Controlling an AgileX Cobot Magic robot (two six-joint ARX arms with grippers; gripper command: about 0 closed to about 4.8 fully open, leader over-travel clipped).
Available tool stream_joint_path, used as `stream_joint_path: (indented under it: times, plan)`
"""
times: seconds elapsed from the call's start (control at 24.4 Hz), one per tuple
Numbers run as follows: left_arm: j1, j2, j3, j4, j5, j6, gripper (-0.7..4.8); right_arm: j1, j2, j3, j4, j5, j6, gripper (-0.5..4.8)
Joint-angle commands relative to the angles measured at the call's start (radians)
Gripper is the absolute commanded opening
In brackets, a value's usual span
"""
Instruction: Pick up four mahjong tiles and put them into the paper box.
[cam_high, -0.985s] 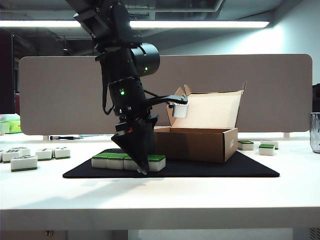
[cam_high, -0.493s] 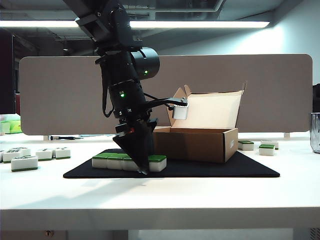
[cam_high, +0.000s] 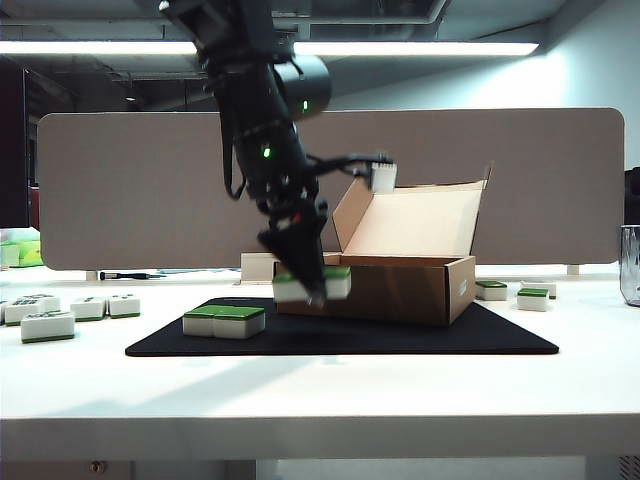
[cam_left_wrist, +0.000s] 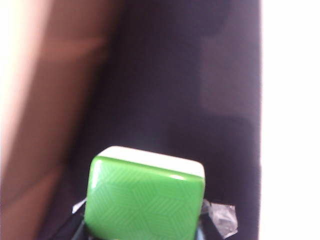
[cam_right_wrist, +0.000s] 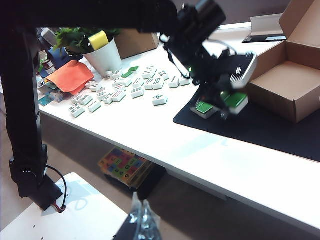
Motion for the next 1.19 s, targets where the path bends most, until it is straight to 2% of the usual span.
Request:
stream_joint_path:
  times: [0.04, 0.25, 0.45, 0.74, 0.86, 1.19]
  plan:
    - [0.0, -0.009, 0.056, -0.014, 0.005, -0.077, 1.46, 0.0, -0.012, 0.003, 0.01, -0.002, -0.002, -0.01]
    - [0.0, -0.009, 0.083, 0.016, 0.004, -0.09, 1.46, 0.0, -0.012, 0.003, 0.01, -0.002, -0.002, -0.01]
    - [0.0, -0.009, 0.109, 0.059, 0.004, -0.147, 1.46, 0.0, -0.012, 0.003, 0.01, -0.002, -0.002, -0.01]
    - [0.019, -0.006, 0.116, 0.268, 0.005, -0.157, 1.41, 0.0, -0.012, 0.003, 0.01, -0.002, -0.002, -0.01]
    - [0.031, 0.01, 0.116, 0.379, 0.013, -0.157, 1.17, 0.0, -0.012, 0.003, 0.01, -0.002, -0.002, -0.01]
    - [0.031, 0.095, 0.116, 0.46, 0.012, -0.157, 1.17, 0.0, -0.012, 0.003, 0.009, -0.003, -0.002, -0.01]
